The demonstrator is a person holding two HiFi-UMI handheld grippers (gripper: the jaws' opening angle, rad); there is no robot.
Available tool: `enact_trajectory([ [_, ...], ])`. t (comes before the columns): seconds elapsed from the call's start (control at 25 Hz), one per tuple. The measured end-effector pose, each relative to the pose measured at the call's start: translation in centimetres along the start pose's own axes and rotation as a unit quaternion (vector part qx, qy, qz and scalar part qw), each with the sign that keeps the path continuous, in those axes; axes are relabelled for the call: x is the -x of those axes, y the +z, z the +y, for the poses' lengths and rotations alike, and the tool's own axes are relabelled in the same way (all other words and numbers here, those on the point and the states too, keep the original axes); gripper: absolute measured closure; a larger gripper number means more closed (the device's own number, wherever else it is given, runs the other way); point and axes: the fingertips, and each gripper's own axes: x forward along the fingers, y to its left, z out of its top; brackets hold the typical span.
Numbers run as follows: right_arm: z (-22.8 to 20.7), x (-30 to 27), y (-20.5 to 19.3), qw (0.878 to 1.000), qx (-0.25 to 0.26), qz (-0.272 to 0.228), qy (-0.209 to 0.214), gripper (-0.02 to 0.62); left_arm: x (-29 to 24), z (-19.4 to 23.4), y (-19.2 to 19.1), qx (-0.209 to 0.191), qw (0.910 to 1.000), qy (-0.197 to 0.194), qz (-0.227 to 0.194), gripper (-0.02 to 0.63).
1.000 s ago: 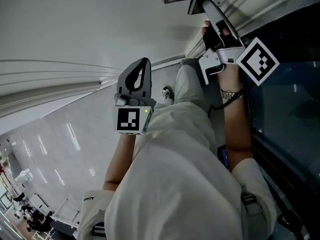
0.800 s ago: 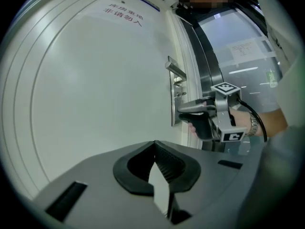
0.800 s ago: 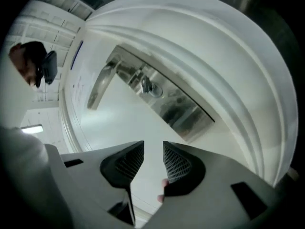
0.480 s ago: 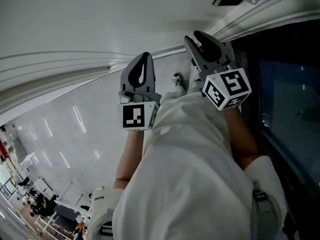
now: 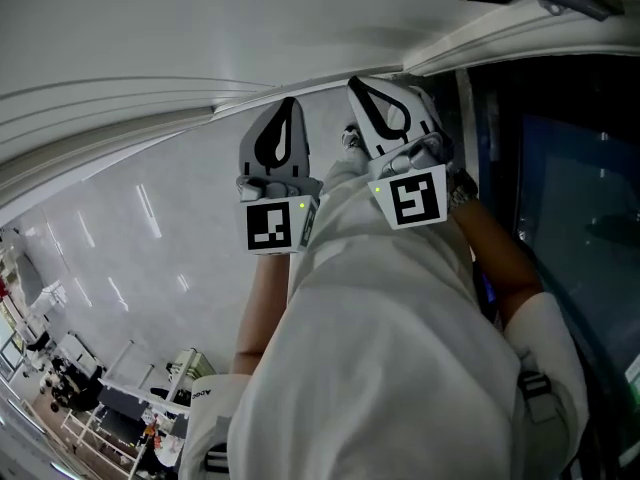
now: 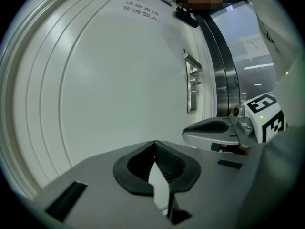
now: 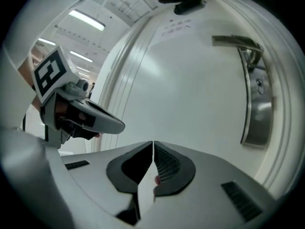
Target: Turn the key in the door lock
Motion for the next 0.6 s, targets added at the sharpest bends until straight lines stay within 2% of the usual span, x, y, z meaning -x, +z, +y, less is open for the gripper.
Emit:
enact_trajectory([
  [0.2,2.7,-0.5,0.9,0.998,0.044,-0.025,0.04,0.591,0.1,0.0,-0.7,-0.003,1.0,-0.004,0.003,0.598],
  [0.28,3.4,-0.6,1.4,0.995,0.085,-0.029,0.04,0.591,0.0,0.0,-0.5,-0.005,1.0,-0.004,0.001,0.598],
  [0.4,4.6,-0.7,1.9,0.984,0.168,-0.039,0.036,0.591,0.1,0.1,-0.5,-0.005,1.0,-0.004,-0.002,0.598],
  [0.6,5.9,-0.7,2.0,0.975,0.215,-0.035,0.042,0.591,0.6,0.7,-0.8,-0.006,1.0,0.005,0.003,0.598],
])
